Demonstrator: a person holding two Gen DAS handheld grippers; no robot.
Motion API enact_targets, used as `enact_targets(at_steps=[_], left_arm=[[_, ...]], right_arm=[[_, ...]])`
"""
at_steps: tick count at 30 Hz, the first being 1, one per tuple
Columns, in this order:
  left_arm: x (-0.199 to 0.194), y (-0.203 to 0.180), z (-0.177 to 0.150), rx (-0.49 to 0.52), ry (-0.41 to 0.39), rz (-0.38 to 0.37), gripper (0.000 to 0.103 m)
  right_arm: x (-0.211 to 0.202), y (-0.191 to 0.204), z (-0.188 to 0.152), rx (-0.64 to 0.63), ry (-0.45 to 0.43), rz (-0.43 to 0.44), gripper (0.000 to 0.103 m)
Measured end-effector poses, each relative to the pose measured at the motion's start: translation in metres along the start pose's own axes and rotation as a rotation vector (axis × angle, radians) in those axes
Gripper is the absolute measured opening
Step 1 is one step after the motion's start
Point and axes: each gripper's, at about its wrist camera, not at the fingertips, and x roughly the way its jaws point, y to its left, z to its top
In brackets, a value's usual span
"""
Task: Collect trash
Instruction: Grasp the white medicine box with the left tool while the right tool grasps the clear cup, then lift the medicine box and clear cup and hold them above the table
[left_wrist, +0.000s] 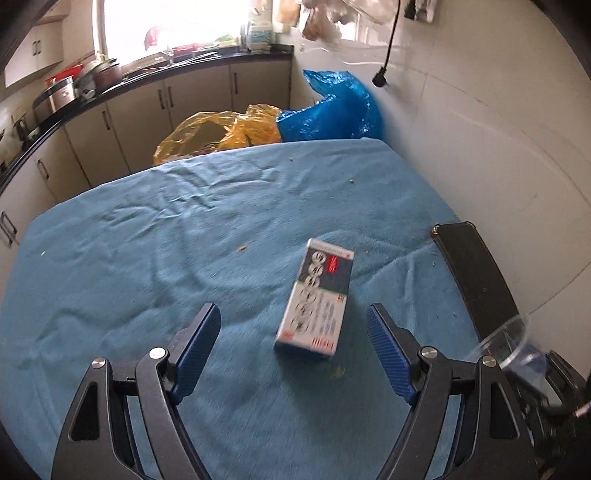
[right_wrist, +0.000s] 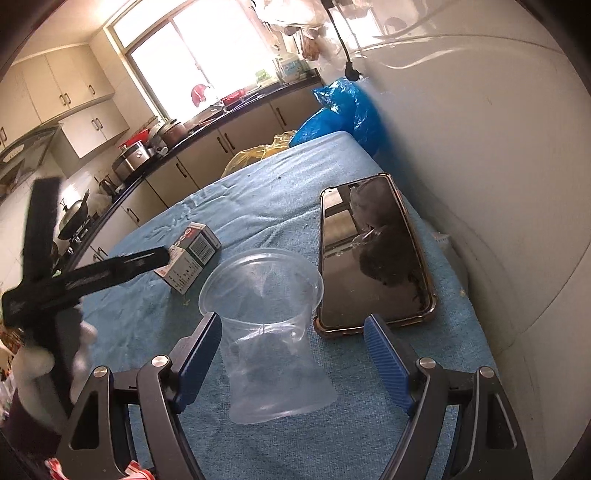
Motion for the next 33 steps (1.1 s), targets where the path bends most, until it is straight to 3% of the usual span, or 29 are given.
enact_targets(at_steps=[6, 7, 8, 9, 15, 22, 33], left_arm=[[0.027, -0.008, 0.006, 0.008, 0.053, 0.005, 0.079], [0.028, -0.009, 0.005, 0.003, 0.060, 0.018, 0.065], [0.029, -0.009, 0.003, 0.002, 0.073, 0.010, 0.037], [0.030, -0.009, 0.001, 0.002, 0.092, -0.006, 0.033], [0.005, -0.010, -0.019, 0.016, 0.085, 0.009, 0.033], [-0.065, 0.013, -0.050, -0.045, 0.035, 0.029, 0.033], [-0.195, 0.059, -0.149, -0.185, -0.068, 0.057, 0.033]], right_arm=[[-0.001, 0.003, -0.006, -0.020, -0.002, -0.013, 0.051], [-0.002, 0.003, -0.006, -0.019, -0.004, -0.011, 0.049], [-0.003, 0.003, -0.006, -0.017, -0.009, -0.008, 0.047], [-0.005, 0.002, -0.008, -0.017, -0.014, -0.006, 0.044], [-0.013, 0.005, -0.011, -0.030, -0.046, 0.005, 0.039], [-0.022, 0.007, -0.016, -0.040, -0.068, 0.005, 0.038], [-0.029, 0.022, -0.021, -0.095, -0.090, -0.033, 0.038]])
